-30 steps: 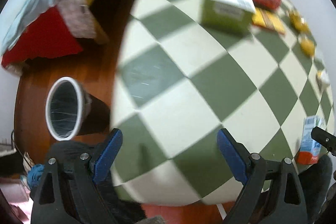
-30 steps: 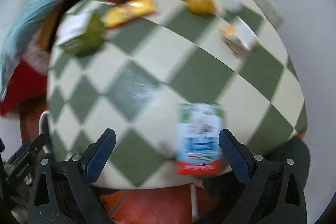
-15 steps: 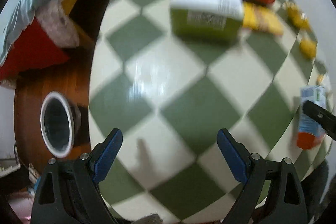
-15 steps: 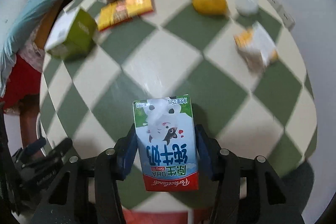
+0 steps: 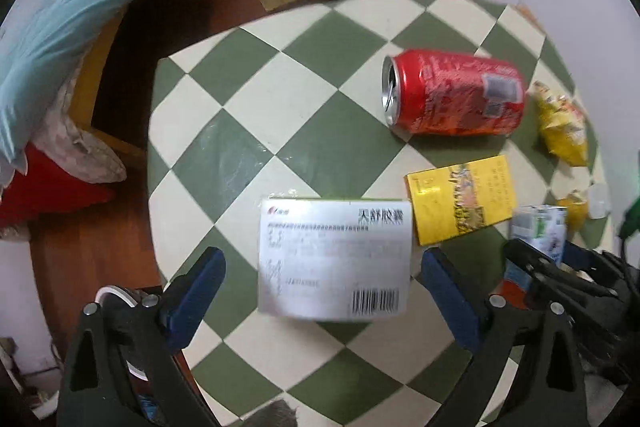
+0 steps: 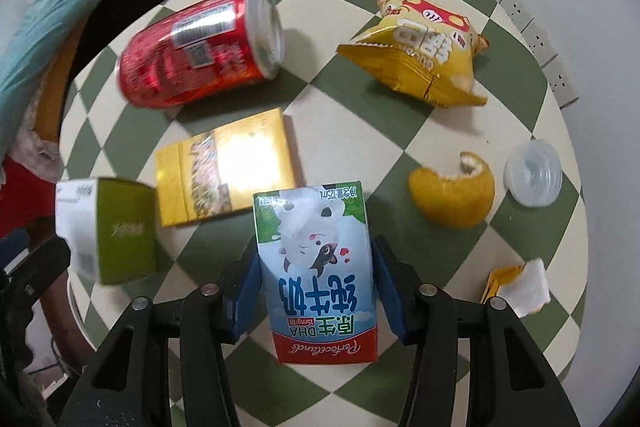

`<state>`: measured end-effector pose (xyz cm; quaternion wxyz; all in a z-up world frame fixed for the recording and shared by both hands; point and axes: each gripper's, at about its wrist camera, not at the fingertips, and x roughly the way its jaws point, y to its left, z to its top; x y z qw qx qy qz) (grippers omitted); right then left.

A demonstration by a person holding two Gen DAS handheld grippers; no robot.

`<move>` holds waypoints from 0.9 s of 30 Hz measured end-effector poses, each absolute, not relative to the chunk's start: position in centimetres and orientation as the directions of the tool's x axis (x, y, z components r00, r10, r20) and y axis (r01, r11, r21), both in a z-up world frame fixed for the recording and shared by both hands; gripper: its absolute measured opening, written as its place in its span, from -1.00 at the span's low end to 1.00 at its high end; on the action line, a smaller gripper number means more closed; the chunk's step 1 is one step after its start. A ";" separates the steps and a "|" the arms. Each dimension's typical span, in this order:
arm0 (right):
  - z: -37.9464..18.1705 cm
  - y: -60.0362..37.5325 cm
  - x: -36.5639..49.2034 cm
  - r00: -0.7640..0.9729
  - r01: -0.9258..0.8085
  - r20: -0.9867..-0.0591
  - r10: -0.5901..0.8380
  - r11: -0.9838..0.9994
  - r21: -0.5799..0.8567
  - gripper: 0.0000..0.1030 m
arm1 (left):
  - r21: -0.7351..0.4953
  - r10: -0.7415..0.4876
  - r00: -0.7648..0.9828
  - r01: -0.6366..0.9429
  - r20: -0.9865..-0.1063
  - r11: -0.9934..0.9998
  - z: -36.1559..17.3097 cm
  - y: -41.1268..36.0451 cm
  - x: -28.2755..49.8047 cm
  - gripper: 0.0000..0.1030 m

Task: Collect trash
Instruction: 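Grasp the white medicine box with the left tool while the right tool grasps the milk carton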

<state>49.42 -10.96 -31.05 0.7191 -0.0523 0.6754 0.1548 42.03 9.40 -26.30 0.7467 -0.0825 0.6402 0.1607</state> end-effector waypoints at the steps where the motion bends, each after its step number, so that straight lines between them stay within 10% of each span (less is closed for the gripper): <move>1: -31.3 -11.0 49.7 0.026 -0.295 -0.990 0.140 0.947 0.126 0.10 | 0.095 0.139 0.108 -0.344 -0.984 0.934 -27.0 9.3 42.5 0.94; 27: -31.4 -13.4 47.4 0.071 -0.306 -0.988 0.137 0.946 0.110 0.08 | 0.046 0.108 0.107 -0.468 -0.988 0.882 -29.5 11.5 41.2 0.69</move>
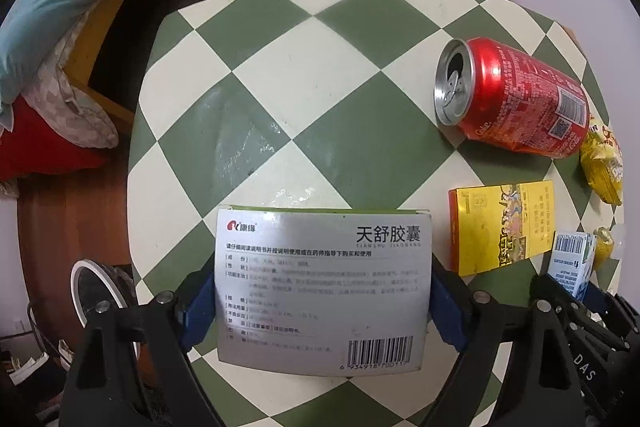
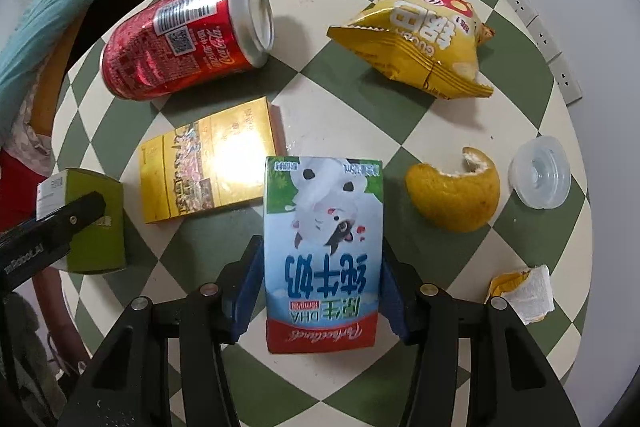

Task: Collect trash
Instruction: 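Grasp the white medicine box with the left tool while the right tool grasps the milk carton, then carry both items to the white bin and open both tools over it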

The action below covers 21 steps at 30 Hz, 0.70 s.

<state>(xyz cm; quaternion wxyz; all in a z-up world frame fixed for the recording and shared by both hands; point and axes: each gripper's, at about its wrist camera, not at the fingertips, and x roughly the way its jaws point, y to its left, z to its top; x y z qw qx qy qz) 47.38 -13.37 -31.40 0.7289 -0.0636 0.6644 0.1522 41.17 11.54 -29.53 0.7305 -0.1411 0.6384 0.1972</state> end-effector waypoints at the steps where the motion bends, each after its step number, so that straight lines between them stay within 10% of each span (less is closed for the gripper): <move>1: -31.4 -13.0 47.3 0.074 -0.311 -0.989 0.131 0.945 0.101 0.08 | 0.047 0.111 0.111 -0.465 -0.988 0.884 -29.5 11.5 41.1 0.68; 21: -21.3 -5.2 39.7 0.297 -0.479 -0.921 0.251 0.874 0.084 0.05 | 0.003 0.246 0.349 -0.571 -0.904 0.821 -17.9 15.5 29.8 0.67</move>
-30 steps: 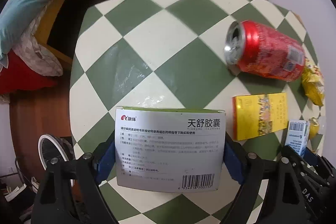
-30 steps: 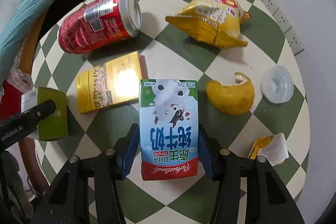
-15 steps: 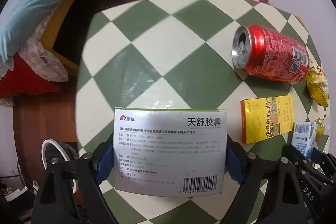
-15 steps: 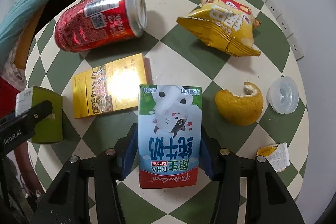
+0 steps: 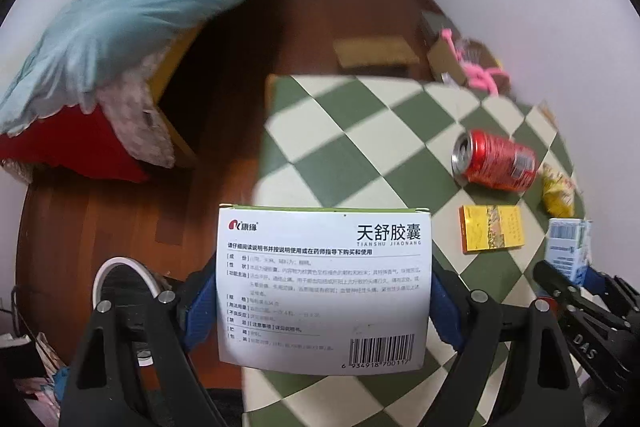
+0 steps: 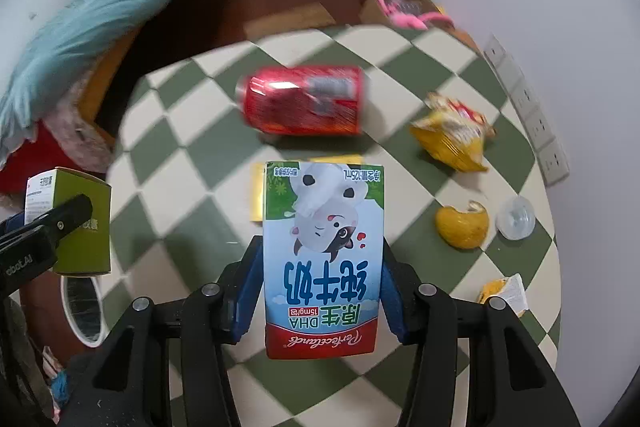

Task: Collect trash
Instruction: 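Carry both items to the white bin and open both tools over it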

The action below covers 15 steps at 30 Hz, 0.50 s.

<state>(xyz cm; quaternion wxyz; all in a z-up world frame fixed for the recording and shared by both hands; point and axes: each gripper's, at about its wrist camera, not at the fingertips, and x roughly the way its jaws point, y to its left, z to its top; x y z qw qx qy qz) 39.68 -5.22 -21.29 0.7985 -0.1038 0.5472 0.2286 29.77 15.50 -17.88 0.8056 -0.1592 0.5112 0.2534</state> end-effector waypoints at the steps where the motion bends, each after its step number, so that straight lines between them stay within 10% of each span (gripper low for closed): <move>1: -20.6 -4.6 39.2 0.301 -0.488 -0.916 0.265 0.868 0.091 0.05 | -0.002 0.252 0.360 -0.577 -0.898 0.816 -17.1 15.9 29.2 0.67; 15: -14.4 10.7 28.3 0.220 -0.699 -0.843 0.491 0.682 0.215 0.05 | -0.009 0.415 0.381 -0.746 -0.826 0.666 -10.3 26.8 15.1 0.67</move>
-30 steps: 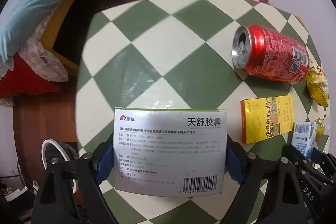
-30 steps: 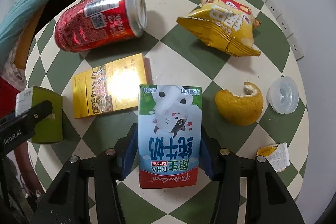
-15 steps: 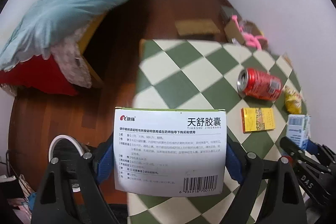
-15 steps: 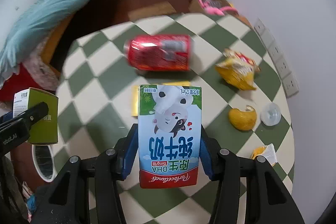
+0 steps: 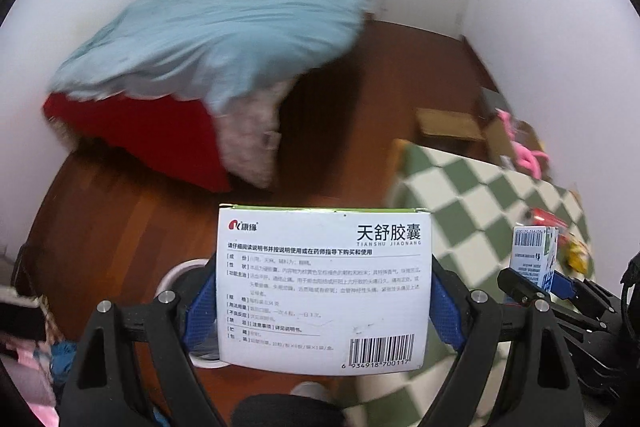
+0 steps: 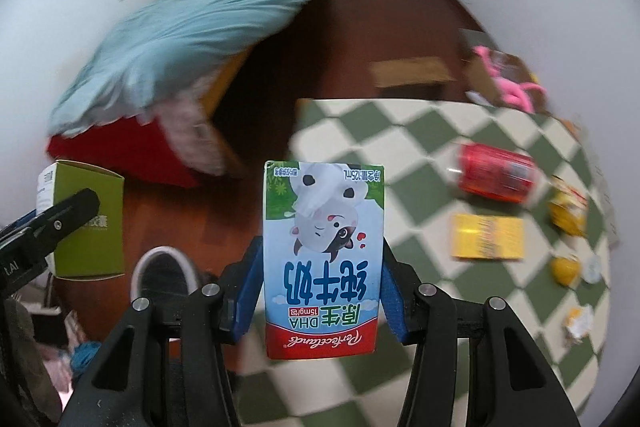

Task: Collect trash
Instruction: 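Carry both items to the white bin and open both tools over it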

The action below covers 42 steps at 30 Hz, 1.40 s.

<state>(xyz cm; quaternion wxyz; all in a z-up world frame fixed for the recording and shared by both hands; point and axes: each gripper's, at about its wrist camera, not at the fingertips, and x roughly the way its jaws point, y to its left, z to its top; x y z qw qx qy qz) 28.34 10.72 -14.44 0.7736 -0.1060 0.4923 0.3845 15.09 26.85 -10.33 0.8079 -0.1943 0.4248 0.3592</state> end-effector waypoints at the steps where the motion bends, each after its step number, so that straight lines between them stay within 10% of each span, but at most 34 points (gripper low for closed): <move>1: -14.6 12.3 27.3 0.201 -0.716 -0.843 0.498 0.662 0.220 0.05 | -0.011 0.421 0.367 -0.765 -0.830 0.644 -10.6 28.2 13.7 0.67; 21: -36.4 39.1 11.3 -0.241 -0.874 -0.957 0.161 0.393 0.286 0.05 | -0.168 0.008 0.175 -0.959 -0.985 0.230 -34.9 46.9 -3.4 0.72; 31: -42.5 45.2 8.2 -0.285 -0.896 -0.957 0.050 0.342 0.284 0.09 | -0.122 -0.023 0.120 -0.980 -0.992 0.159 -37.1 48.2 -6.8 0.92; 34: -43.6 46.0 7.9 -0.307 -0.895 -0.951 0.022 0.333 0.297 0.89 | -0.078 0.015 0.080 -0.988 -0.997 0.136 -36.9 47.8 -8.3 0.92; 42: -42.8 44.7 7.3 -0.160 -0.953 -0.987 -0.007 0.263 0.153 0.92 | 0.082 0.147 -0.069 -0.993 -0.987 0.083 -35.7 45.3 -10.9 0.92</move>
